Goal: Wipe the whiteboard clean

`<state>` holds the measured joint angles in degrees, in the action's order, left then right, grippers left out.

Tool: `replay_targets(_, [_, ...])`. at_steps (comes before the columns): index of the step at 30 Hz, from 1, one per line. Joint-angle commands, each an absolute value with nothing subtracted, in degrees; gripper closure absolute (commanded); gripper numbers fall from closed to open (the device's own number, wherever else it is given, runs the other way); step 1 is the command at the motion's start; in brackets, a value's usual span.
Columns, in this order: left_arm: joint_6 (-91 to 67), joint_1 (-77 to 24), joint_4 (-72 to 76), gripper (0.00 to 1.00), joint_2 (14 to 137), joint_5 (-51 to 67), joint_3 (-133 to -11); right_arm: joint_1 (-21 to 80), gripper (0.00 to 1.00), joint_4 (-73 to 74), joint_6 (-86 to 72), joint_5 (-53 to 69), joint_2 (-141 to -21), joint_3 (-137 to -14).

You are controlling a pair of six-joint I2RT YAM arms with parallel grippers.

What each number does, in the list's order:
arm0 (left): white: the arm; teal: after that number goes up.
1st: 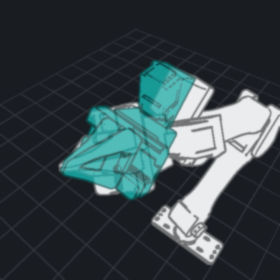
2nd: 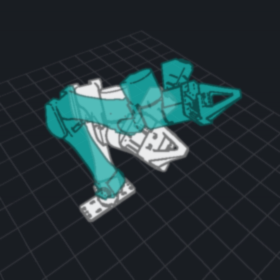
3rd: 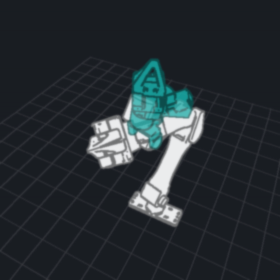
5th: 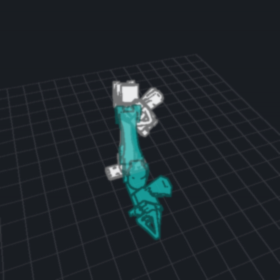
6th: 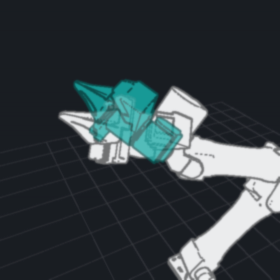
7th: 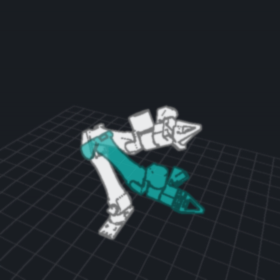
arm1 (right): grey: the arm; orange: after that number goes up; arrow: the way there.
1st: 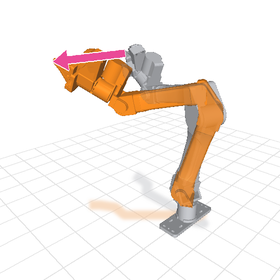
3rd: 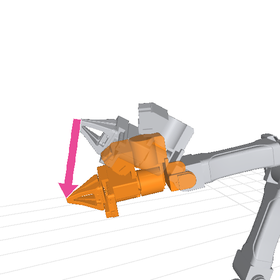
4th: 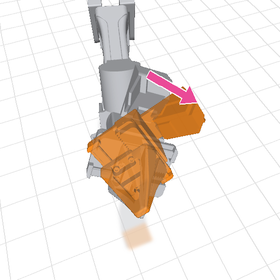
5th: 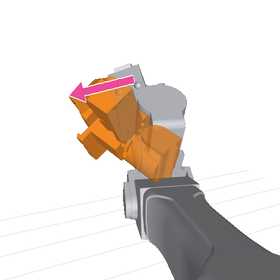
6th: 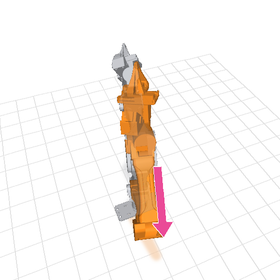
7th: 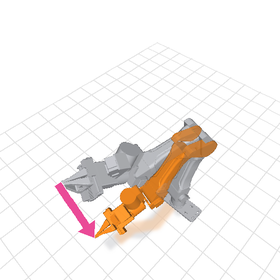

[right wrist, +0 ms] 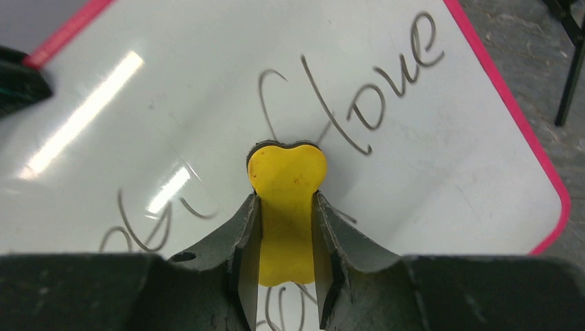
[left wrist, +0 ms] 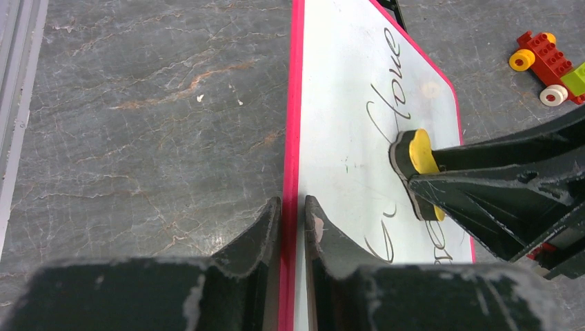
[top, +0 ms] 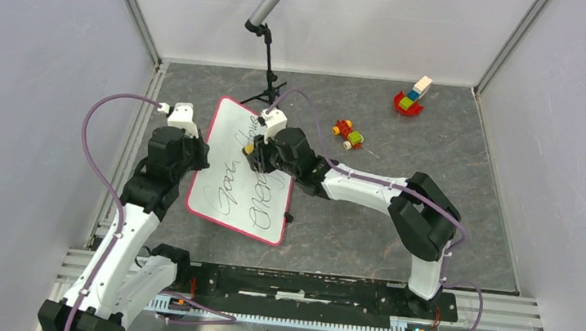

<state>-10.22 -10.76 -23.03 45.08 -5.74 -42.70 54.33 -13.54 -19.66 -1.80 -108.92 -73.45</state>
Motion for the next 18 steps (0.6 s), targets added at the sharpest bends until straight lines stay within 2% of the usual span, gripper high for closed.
replay_targets(1, [-13.33,-11.78,-22.47,0.98,45.61,-3.06,-43.43,58.92,1.0,-9.67,-19.5,-0.2,-108.68,-70.94])
replay_targets(13, [-15.11,-11.78,-24.05,0.98,44.5,-0.66,-41.62,64.63,1.0,-15.51,-20.33,3.54,-111.22,-78.66])
replay_targets(15, [-14.87,-11.82,-24.43,0.98,44.58,-0.83,-41.91,63.59,1.0,-14.16,-19.8,1.85,-111.13,-77.12])
replay_targets(18, [-14.66,-11.78,-24.39,0.98,44.15,-2.08,-41.43,60.54,1.0,-17.49,-21.26,1.41,-108.37,-68.56])
